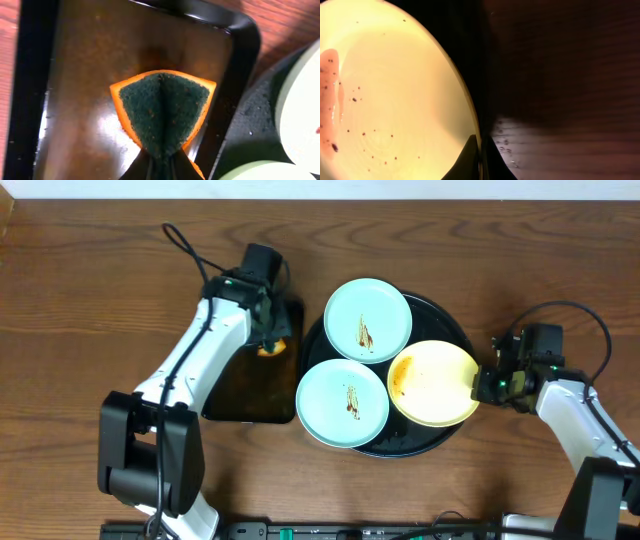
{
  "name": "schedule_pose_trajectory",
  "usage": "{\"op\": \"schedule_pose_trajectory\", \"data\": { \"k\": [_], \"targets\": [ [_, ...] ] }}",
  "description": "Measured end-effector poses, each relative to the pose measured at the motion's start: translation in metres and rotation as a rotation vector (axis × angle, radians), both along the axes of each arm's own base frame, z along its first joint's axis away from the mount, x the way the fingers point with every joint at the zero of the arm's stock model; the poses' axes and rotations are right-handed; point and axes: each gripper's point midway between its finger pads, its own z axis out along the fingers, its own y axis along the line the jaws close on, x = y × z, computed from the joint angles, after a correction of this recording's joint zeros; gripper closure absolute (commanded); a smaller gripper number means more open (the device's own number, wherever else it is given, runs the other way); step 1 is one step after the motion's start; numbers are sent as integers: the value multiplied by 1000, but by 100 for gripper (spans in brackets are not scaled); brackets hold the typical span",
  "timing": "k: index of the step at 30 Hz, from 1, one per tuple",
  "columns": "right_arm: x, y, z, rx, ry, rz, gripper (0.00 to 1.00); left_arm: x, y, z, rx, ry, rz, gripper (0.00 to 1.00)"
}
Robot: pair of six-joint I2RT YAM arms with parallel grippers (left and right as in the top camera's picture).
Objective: Clean dirty plates on tray and stack at the side
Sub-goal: 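Return the sponge to the black tray with the left gripper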
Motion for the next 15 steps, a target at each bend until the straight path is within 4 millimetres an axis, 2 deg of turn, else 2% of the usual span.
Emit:
{"op": "schedule_pose_trajectory", "data": {
  "k": [4, 10, 15],
  "targets": [
    [2, -15, 15, -91, -45, -28, 99, 1, 9, 4, -1, -3, 22, 93],
    [10, -36, 57, -214, -181, -70, 99, -1, 23, 17, -6, -19, 59, 93],
    [13, -47, 88, -317, -279, -94, 99, -2, 29, 18, -4, -14, 73, 93]
  ]
}}
